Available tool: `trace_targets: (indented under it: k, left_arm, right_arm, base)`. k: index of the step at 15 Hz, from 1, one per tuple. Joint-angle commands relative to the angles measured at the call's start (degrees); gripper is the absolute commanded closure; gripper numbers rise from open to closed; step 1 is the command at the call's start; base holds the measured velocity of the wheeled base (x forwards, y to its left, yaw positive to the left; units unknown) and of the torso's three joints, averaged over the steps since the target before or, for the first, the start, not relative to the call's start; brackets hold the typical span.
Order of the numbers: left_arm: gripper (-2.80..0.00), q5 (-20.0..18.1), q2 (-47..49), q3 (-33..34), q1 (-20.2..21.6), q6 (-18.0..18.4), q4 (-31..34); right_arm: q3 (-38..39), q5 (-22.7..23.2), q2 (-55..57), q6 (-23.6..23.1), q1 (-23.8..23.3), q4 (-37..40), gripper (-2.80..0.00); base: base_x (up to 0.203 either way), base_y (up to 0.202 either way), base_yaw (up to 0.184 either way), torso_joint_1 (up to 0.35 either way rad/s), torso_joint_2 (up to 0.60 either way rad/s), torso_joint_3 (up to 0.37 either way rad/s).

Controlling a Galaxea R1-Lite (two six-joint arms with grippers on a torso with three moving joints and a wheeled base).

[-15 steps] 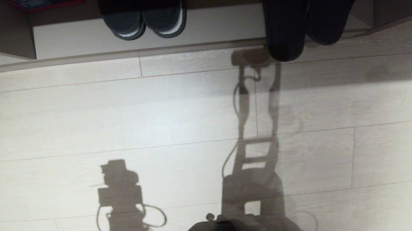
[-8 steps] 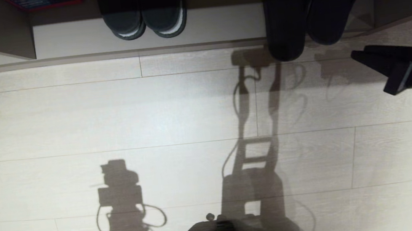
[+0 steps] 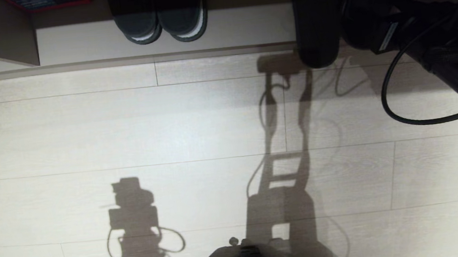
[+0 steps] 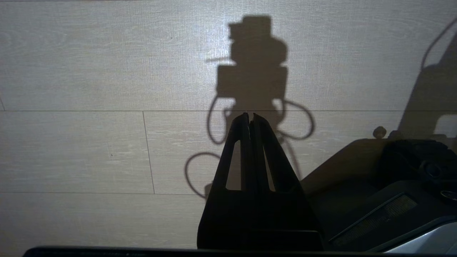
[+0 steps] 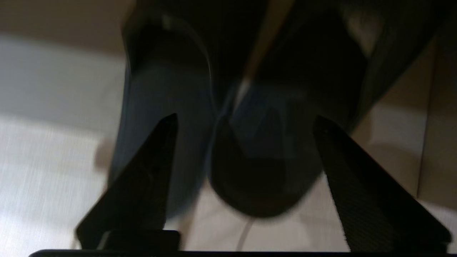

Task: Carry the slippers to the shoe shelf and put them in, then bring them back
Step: Pick up the slippers in the shoe cabinet

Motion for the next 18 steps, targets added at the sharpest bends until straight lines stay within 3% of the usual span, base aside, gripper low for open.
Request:
trace_targets:
  k: [1, 5, 9, 18]
  left_arm:
    - [0.00, 0.01, 0.05, 0.00, 0.04, -0.03, -0.01]
    - [0.00, 0.01, 0.05, 0.09, 0.01, -0.03, -0.01]
    - [0.00, 0.01, 0.05, 0.09, 0.04, -0.03, -0.01]
    - [0.00, 0.01, 0.05, 0.00, 0.03, -0.03, -0.01]
  right_arm:
    - [-1.20, -1.55, 3.38, -0.63, 1.24, -2.27, -2.80]
    - [-4.91, -7.56, 8.36, -4.45, 1.36, -11.11, -2.80]
    - [-11.53, -8.47, 14.96, -4.42, 1.54, -15.89, -2.80]
    - [-23.85, -9.76, 21.10, -4.28, 0.79, -15.96, -2.80]
  base:
    - [0.000, 0.000, 0.000, 0.000, 0.00, 0.000]
    - [0.000, 0.000, 0.000, 0.000, 0.00, 0.000]
    - [0.000, 0.000, 0.000, 0.000, 0.00, 0.000]
    - [0.000, 0.000, 0.000, 0.000, 0.00, 0.000]
